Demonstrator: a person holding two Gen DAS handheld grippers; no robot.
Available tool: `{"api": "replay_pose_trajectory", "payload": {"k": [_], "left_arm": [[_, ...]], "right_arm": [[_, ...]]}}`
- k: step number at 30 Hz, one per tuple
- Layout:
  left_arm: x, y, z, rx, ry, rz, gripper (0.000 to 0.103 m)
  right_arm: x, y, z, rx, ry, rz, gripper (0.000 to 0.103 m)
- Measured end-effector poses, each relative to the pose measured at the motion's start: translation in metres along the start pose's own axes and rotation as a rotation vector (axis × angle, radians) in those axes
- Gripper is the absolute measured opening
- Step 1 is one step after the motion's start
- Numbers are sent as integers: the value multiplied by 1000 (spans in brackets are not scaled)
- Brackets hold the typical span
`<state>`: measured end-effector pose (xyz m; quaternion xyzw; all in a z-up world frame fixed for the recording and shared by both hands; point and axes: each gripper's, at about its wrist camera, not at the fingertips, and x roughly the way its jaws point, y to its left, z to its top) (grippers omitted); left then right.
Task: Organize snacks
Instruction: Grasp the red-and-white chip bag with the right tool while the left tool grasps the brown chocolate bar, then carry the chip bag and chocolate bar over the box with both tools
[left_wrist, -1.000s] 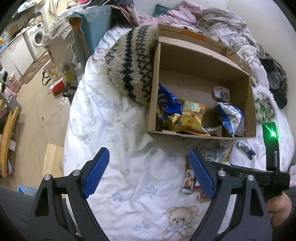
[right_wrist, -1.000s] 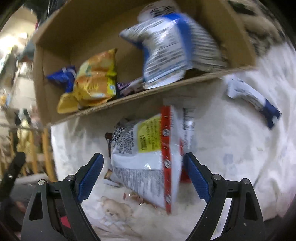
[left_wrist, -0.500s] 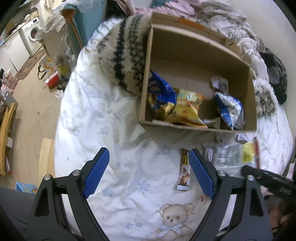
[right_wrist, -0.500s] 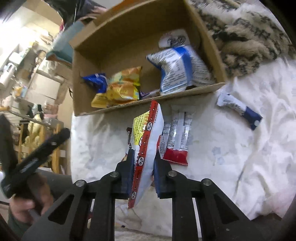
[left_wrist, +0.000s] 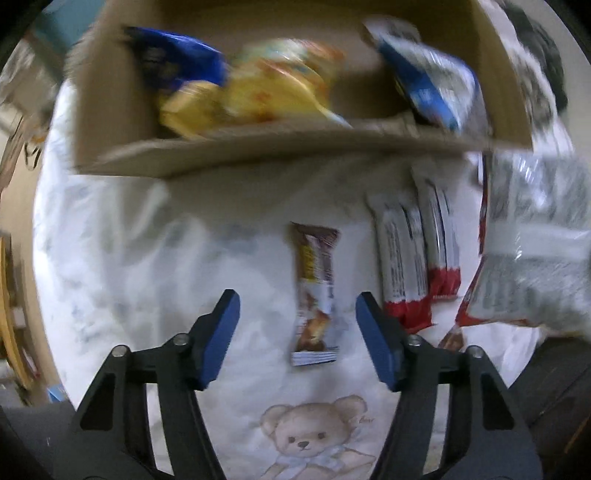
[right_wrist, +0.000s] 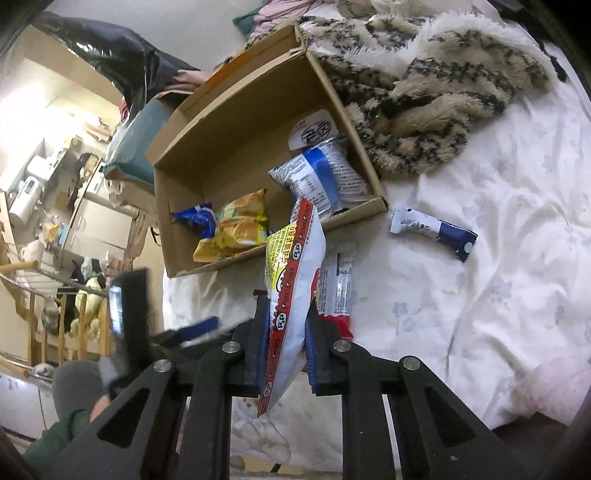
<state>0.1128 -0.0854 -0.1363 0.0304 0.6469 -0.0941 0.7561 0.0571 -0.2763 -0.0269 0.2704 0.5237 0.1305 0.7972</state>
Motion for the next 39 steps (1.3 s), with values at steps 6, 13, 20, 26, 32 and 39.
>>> {"api": "replay_pose_trajectory", "payload": {"k": [6,13,20,26,32,39], "left_arm": [[5,0,-2,29,31,35,14],[-39,23,-17,-56,-85,33,14],[-57,40,-32,-110,-132,74,14],[-59,53,-33,-136,-160,98,14],[-90,59,-41,-163,-245,122,14],[-133,72,-42,-243,-352,97,14]], "right_arm": [[7,6,-3,-25,21,16,17],[11,28,-4,-98,13,55,17],[14,36,-5,-123,15,67,17],[6,47,-7,-160,-13,125,17],[-14,61,-7,-209,-86,217,17],[-39,59,4,-184,-194,294,17]]}}
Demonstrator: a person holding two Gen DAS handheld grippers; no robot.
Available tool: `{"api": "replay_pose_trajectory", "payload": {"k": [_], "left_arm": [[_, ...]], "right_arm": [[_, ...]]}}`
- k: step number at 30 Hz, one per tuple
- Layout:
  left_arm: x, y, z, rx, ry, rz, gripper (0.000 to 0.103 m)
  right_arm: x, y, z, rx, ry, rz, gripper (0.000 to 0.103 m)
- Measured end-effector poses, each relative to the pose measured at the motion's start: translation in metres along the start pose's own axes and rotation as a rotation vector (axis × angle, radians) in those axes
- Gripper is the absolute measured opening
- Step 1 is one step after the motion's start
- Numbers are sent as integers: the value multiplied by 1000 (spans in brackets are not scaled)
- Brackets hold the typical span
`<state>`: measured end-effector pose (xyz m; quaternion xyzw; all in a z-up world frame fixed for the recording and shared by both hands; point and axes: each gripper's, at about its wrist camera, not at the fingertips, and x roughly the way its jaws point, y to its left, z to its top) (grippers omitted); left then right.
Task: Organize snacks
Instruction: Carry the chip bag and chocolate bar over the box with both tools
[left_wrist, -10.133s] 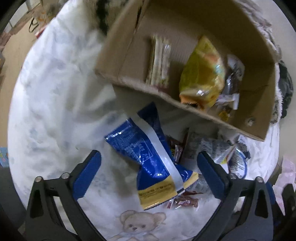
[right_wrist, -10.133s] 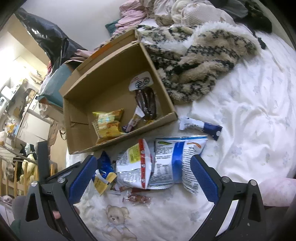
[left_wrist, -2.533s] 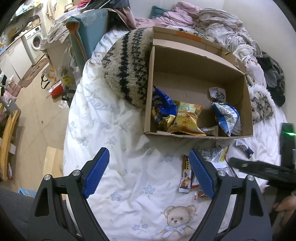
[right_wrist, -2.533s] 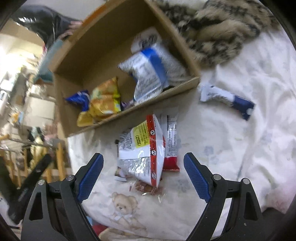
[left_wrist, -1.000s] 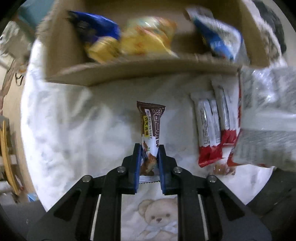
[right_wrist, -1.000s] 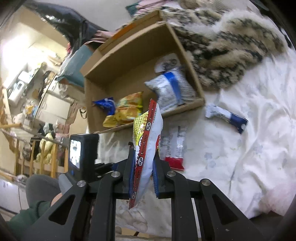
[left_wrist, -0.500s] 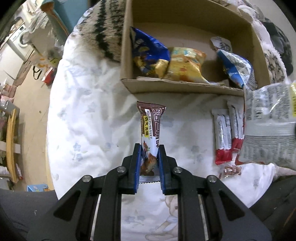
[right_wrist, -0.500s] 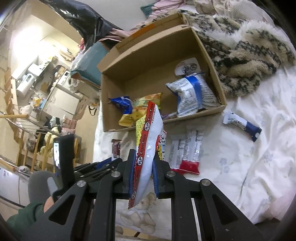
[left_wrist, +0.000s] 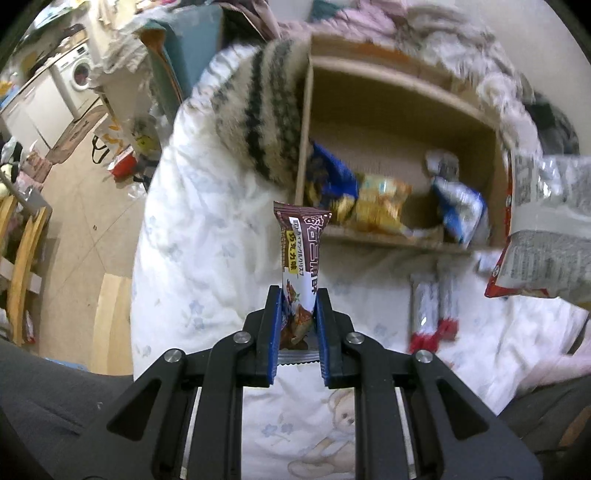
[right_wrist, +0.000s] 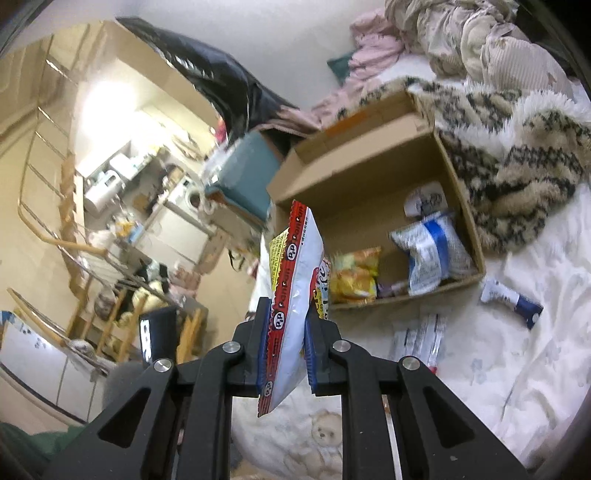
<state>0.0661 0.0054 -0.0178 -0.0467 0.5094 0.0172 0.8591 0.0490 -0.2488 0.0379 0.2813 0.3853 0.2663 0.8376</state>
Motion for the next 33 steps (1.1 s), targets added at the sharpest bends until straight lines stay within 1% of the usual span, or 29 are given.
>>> {"api": "replay_pose_trajectory", "payload": {"k": [3,8,13,17,21,25,29,33], "left_arm": [[-19,2,18,4,-63,-6,14],[-38,3,51,22,-126,-14,14],[-44,0,78,49,-169,-14,14],[-36,-6,94,70,-179,-12,14],[-26,-11,106,71,-172,-11,14],[-15,-23,111,141,-195,11,14],[5,-31,117,148,-157,-18,14],[27,-43,117,162,-123,-48,14]], "right_arm": [[-9,-4,11,23,-57,12,17],[-17,-19,30,72,-114,8,17],[-21,-32,48,103,-154,-14,17],[-20,-39,60,116,-176,-35,17],[-12,-47,76,94,-165,-77,17],[4,-67,88,142,-127,-104,17],[23,-80,93,183,-85,-128,17],[42,-81,95,161,-40,-157,17]]}}
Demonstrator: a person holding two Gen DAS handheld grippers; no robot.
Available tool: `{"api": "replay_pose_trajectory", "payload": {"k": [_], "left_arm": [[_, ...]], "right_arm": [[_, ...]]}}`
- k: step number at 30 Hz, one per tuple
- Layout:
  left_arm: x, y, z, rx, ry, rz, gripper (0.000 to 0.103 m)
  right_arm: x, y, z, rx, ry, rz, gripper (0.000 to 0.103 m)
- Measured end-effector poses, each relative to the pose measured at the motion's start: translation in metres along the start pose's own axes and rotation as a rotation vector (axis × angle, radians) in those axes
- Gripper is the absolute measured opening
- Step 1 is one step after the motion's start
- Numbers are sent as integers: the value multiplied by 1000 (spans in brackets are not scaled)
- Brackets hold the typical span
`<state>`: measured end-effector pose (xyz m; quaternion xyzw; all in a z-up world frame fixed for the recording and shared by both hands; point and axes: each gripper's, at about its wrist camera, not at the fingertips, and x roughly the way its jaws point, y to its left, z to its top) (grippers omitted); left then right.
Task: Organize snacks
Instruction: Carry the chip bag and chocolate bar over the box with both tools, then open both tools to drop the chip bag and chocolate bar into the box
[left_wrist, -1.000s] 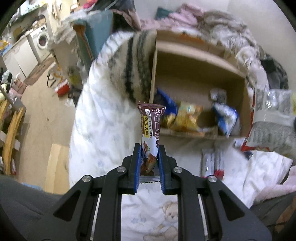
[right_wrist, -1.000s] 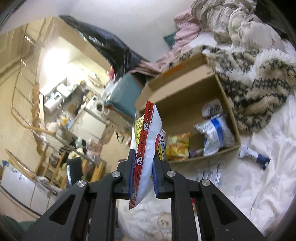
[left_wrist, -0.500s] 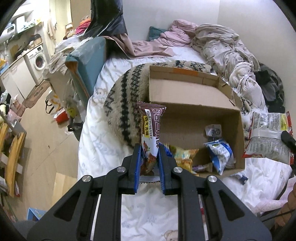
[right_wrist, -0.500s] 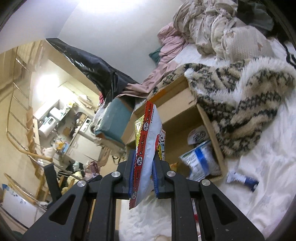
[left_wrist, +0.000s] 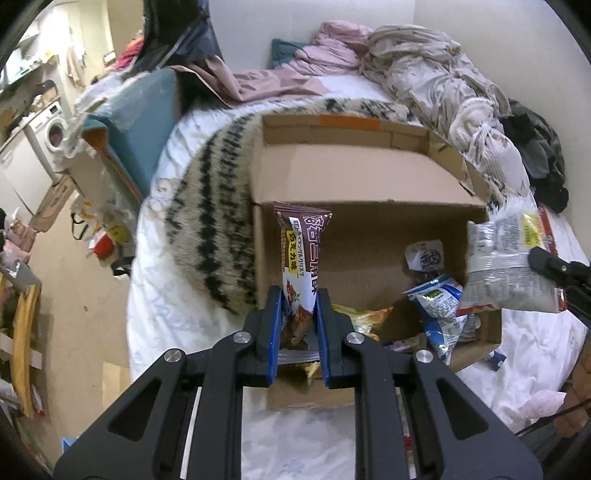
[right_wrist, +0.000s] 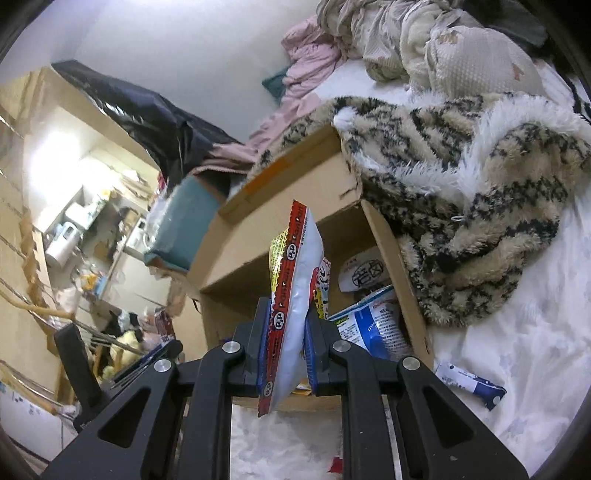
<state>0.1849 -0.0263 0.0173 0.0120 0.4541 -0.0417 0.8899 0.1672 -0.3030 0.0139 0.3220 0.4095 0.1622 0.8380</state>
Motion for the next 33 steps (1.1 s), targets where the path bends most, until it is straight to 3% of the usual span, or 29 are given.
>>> {"api": "replay_pose_trajectory", "payload": {"k": [12,15,17,19,20,22,23,33], "left_arm": [[52,-22,3,52,29,-21,15],[59,-25,1,44,54,-58,17],[59,-28,-2,55,73,-79,31],[54,-32,-5,67,65,-82,61],[51,-33,-6,73,50,-77,66],[44,-37,-6,91,22,-65,81],[42,-38,-5,97,14,-61,83],[39,-33,-9,57,18,-68,83]], "right_arm": [[59,12,-9,-62,132,-47,18],[67,9,-11,-36,141,-59,22],[67,4,-10,-19,129,-79,33],[63,1,-7,-11,105,-114,84],[59,-2,-7,4,75,-129,89],[54,-3,-5,10,44,-136,89],[55,-3,-3,6,50,-135,89],[57,-2,-4,-11,74,-130,89]]}}
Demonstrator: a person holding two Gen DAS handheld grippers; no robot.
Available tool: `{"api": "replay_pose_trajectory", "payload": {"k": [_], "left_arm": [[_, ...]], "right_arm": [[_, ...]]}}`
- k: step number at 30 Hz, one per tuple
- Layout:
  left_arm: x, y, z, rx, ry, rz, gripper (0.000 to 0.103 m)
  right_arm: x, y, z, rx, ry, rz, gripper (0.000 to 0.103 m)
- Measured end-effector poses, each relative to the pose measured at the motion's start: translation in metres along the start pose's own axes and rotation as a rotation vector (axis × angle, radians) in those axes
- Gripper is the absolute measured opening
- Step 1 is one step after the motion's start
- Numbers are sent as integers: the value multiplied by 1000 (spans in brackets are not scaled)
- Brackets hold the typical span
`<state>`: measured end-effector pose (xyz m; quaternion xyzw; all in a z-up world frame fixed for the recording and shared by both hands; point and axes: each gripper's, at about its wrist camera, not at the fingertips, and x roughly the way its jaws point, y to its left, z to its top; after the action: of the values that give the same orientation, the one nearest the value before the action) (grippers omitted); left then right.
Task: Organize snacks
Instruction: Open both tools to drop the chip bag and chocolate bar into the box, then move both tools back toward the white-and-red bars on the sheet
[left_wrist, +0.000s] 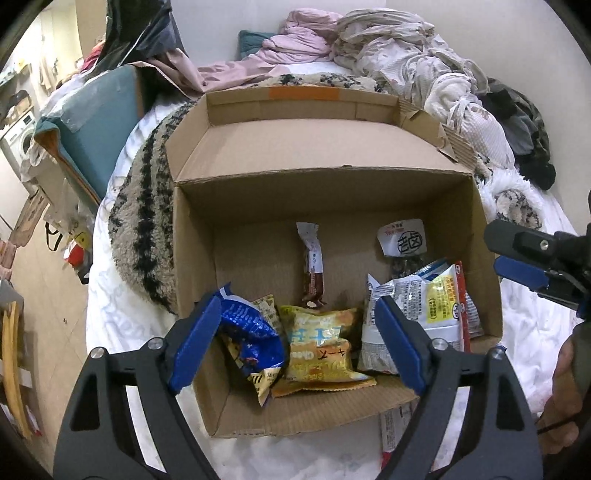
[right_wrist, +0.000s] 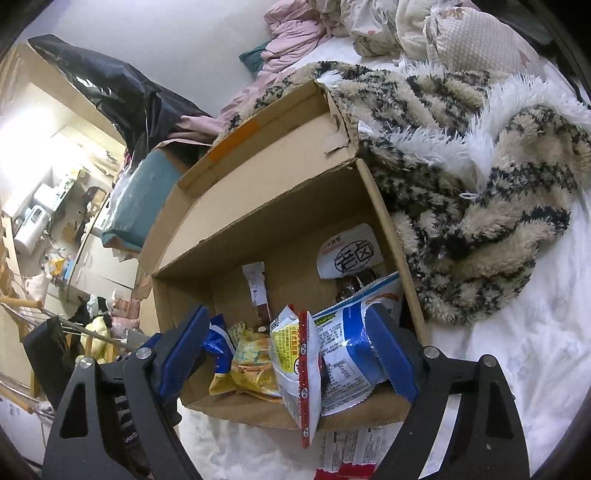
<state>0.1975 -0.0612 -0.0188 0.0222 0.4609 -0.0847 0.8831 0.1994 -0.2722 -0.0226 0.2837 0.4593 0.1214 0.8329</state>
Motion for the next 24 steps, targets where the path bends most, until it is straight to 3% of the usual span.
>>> {"api": "replay_pose_trajectory", "payload": {"k": [6,13,24], "left_arm": [[-2,8,-3,-41,-1,-2,83],[-9,12,-8,-26,-22,52,83],[-35,14,-23,-38,-47,65,83]], "right_arm": [[-1,-2,1,7,1,2,89],[-11,-3,-3,-3,-13,-19,89],[-37,-8,-21,34,-31,-37,89]]}}
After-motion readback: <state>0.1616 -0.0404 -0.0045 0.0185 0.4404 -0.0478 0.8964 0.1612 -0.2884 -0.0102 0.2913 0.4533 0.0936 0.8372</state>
